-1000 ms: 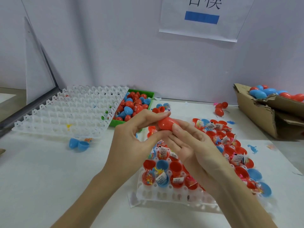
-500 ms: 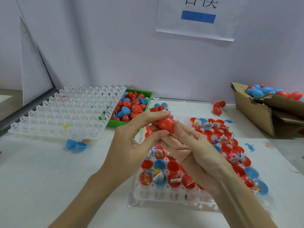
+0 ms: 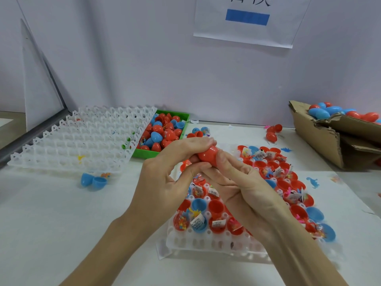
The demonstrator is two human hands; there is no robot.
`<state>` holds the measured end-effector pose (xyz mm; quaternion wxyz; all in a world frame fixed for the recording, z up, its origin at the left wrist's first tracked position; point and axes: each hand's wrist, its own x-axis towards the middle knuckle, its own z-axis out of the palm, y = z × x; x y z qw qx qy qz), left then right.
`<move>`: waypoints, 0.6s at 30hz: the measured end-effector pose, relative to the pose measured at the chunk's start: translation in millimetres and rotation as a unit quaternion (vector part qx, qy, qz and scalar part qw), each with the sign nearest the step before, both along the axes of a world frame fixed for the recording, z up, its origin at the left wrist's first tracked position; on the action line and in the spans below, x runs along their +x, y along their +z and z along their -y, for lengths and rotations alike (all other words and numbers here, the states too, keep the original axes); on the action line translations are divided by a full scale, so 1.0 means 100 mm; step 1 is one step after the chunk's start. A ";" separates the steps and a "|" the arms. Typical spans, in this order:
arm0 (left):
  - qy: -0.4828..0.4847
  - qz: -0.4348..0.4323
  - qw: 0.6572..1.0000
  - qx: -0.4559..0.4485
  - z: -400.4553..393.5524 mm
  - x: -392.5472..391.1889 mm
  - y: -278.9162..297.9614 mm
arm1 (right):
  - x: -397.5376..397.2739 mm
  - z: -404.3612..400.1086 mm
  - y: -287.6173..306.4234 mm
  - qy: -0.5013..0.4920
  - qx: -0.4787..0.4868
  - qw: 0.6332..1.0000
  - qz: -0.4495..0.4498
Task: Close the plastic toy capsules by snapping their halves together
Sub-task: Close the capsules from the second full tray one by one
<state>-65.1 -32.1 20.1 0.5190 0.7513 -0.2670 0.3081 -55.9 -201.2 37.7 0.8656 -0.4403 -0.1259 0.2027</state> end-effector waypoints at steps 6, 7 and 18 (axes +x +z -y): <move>0.033 -0.011 0.999 0.028 0.03 0.02 -0.06 | 0.04 0.02 -0.02 -0.042 -0.032 0.999 0.008; 0.035 -0.030 0.998 0.030 0.04 0.02 -0.06 | 0.05 0.02 -0.04 -0.069 -0.055 0.996 0.029; -0.045 -0.265 0.942 -0.200 0.11 -0.03 0.02 | -0.06 -0.15 -0.21 -0.402 -0.437 0.668 0.450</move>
